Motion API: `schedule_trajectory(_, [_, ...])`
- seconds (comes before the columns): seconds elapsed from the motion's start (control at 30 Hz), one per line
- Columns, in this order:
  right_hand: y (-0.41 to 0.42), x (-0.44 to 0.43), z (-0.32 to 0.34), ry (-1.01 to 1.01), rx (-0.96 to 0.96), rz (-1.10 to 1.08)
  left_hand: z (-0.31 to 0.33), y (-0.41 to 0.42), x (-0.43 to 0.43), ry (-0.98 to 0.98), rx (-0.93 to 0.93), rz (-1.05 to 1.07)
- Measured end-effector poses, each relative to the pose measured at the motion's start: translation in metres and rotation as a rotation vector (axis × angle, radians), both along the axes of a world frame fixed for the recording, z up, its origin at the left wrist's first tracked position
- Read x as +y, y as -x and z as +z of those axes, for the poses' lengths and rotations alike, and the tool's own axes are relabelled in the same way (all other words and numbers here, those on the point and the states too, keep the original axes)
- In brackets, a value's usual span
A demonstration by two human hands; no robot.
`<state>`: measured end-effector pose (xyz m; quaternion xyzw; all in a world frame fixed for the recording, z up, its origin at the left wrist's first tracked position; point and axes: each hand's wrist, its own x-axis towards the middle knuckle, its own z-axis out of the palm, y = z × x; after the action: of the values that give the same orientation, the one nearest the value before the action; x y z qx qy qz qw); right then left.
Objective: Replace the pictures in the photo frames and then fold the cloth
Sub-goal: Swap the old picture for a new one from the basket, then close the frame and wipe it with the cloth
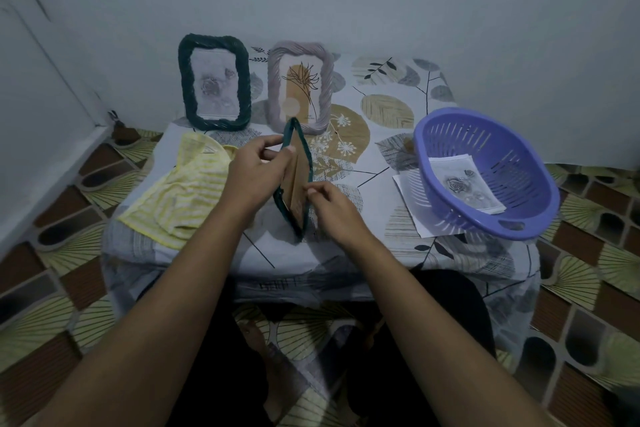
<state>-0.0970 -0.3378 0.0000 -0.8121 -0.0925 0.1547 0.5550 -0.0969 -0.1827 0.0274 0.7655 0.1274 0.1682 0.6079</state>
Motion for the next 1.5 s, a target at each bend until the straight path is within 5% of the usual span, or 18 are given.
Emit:
schedule_trajectory(0.2, [-0.014, -0.013, 0.019, -0.471, 0.257, -0.213, 0.003, 0.0, -0.035, -0.116, -0.022, -0.166])
schedule_trajectory(0.4, [-0.027, -0.029, 0.018, -0.686, 0.44, -0.268, -0.01, 0.011, -0.055, -0.41, 0.0, -0.323])
schedule_trajectory(0.77, [-0.028, -0.011, -0.004, -0.722, 0.594, -0.313, -0.043, 0.024, 0.019, -0.583, 0.07, 0.016])
schedule_trajectory(1.0, [-0.028, 0.009, -0.007, -0.706, 0.572, -0.332, -0.06, 0.032, 0.065, -1.022, 0.349, 0.285])
schedule_trajectory(1.13, [-0.029, 0.013, -0.008, -0.675, 0.546, -0.341, -0.077, 0.033, 0.082, -0.968, 0.59, 0.211])
schedule_trajectory(1.3, [-0.029, 0.013, -0.007, -0.71, 0.458, -0.31, -0.081, 0.033, 0.084, -0.99, 0.468, 0.209])
schedule_trajectory(1.5, [-0.024, 0.017, -0.006, -0.721, 0.388, -0.311, -0.057, 0.033, 0.064, -0.634, 0.254, 0.24])
